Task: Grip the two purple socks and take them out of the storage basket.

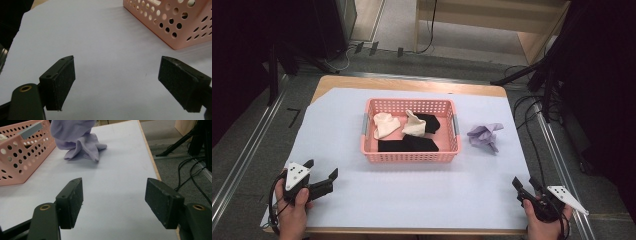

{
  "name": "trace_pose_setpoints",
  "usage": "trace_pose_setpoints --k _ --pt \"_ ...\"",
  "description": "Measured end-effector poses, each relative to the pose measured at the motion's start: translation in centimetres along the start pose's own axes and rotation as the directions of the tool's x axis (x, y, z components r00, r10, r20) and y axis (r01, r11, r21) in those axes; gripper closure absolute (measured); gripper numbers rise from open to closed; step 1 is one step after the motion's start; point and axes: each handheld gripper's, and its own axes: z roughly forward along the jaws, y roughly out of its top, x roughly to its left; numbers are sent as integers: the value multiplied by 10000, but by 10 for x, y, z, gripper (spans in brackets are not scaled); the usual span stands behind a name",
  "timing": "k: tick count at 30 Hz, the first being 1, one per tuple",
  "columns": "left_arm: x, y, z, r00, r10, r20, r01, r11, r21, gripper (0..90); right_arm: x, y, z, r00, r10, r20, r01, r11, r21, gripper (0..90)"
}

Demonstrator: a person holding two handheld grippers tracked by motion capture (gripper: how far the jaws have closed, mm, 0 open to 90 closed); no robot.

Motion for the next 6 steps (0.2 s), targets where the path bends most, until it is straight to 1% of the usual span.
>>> trace_pose_setpoints --k 1,3,4,6 --pt "0 0 0 10000 -14 -3 14 10000 -46 152 0 0 1 9999 -112 -73 112 9999 -17 311" --pt "0 0 0 10000 -3 -7 3 10000 -53 152 1 0 1 9999 -80 -77 80 9999 72 311" --pt "0 0 0 10000 -2 -8 2 10000 -58 152 1 0 2 9998 -195 -65 196 9997 107 311" --pt "0 0 0 10000 -6 -18 6 10000 -69 152 2 0 3 9997 -247 23 247 9996 145 311"
